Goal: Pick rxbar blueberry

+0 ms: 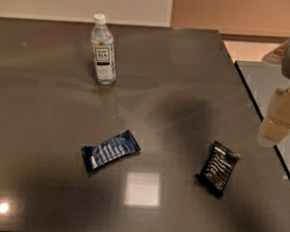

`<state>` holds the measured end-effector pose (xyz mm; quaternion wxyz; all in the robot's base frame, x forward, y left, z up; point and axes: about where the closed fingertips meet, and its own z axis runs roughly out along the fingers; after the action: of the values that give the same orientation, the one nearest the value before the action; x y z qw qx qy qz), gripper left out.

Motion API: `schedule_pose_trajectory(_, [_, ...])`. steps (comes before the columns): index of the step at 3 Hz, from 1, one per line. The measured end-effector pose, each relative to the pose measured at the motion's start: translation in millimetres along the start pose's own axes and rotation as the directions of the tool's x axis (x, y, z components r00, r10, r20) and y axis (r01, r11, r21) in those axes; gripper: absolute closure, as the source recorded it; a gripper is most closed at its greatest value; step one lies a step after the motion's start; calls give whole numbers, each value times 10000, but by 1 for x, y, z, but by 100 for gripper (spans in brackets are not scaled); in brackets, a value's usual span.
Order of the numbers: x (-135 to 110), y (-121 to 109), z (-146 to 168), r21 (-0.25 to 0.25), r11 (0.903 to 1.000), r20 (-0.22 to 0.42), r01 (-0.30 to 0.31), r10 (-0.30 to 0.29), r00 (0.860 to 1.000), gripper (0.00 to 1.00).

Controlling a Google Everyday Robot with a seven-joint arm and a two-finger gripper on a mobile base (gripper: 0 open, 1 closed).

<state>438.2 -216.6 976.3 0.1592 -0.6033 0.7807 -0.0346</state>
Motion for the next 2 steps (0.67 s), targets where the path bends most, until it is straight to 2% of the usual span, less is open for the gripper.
schedule_pose_trajectory(1, [0,0,0,2,10000,0,0,0,10000,0])
schedule_pose_trajectory(2, [-17,0,0,-18,9964,-331,851,-851,9958,0])
